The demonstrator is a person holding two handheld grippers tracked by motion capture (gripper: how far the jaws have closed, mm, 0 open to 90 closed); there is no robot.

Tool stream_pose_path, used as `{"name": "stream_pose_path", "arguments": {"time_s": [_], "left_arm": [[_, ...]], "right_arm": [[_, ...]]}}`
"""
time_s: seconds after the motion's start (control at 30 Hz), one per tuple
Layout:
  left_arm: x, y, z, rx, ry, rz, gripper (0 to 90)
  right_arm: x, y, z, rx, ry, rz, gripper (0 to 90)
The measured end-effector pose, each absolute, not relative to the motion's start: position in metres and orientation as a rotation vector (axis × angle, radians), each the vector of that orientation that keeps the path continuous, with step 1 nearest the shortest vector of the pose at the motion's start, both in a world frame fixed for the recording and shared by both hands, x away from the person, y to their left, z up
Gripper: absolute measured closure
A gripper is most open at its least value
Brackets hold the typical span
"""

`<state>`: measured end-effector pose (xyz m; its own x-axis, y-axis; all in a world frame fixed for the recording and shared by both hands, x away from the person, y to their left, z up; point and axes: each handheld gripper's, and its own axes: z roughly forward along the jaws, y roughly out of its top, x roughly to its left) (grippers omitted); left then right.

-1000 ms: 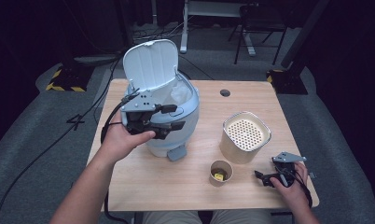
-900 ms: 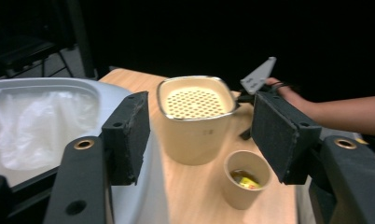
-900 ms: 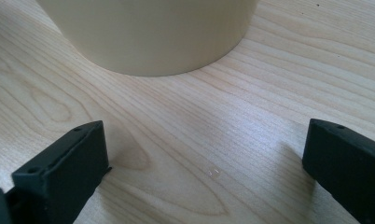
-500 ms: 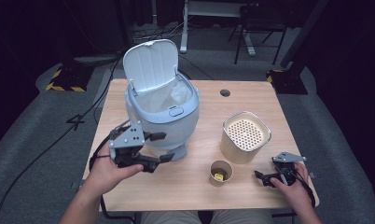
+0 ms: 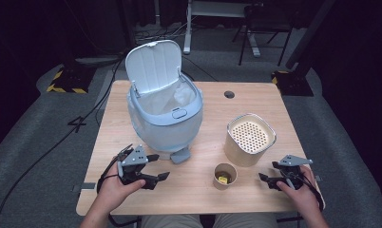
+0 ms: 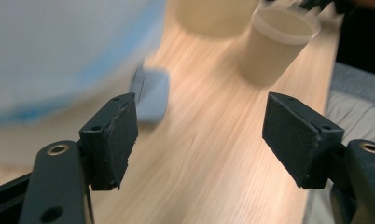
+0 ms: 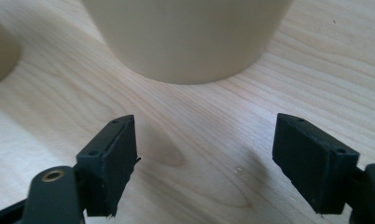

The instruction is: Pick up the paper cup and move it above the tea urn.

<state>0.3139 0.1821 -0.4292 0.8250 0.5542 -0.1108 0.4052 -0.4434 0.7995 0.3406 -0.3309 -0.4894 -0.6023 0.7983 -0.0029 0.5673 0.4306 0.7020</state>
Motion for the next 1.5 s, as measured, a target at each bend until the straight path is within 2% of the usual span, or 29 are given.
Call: {"name": "stream_pose_path", "arguments": {"time_s": [0.07, 0.33, 0.5, 0.67, 0.83, 1.1, 1.5], "left_arm": [[0.317, 0.184, -0.44, 2.112, 0.747, 0.215, 26.1], [0.325, 0.181, -0.468, 2.261, 0.819, 0.298, 24.4], [0.326, 0.181, -0.478, 2.261, 0.857, 0.285, 23.2], [0.326, 0.183, -0.486, 2.285, 0.87, 0.313, 22.9], [0.327, 0.184, -0.494, 2.315, 0.899, 0.329, 22.4], [0.327, 0.183, -0.504, 2.234, 0.887, 0.324, 17.2], [0.326, 0.182, -0.504, 2.229, 0.895, 0.328, 17.2]], "right_arm": [[0.334, -0.328, -0.481, 1.14, 2.383, 0.949, 26.0], [0.324, -0.31, -0.468, 1.025, 2.436, 0.988, 23.6], [0.32, -0.3, -0.461, 0.965, 2.463, 1.025, 21.9], [0.318, -0.285, -0.458, 0.89, 2.472, 1.061, 15.8], [0.313, -0.269, -0.454, 0.819, 2.497, 1.131, 15.8], [0.309, -0.247, -0.458, 0.757, 2.547, 1.146, 15.9], [0.313, -0.218, -0.469, 0.735, 2.563, 1.189, 15.9]]}}
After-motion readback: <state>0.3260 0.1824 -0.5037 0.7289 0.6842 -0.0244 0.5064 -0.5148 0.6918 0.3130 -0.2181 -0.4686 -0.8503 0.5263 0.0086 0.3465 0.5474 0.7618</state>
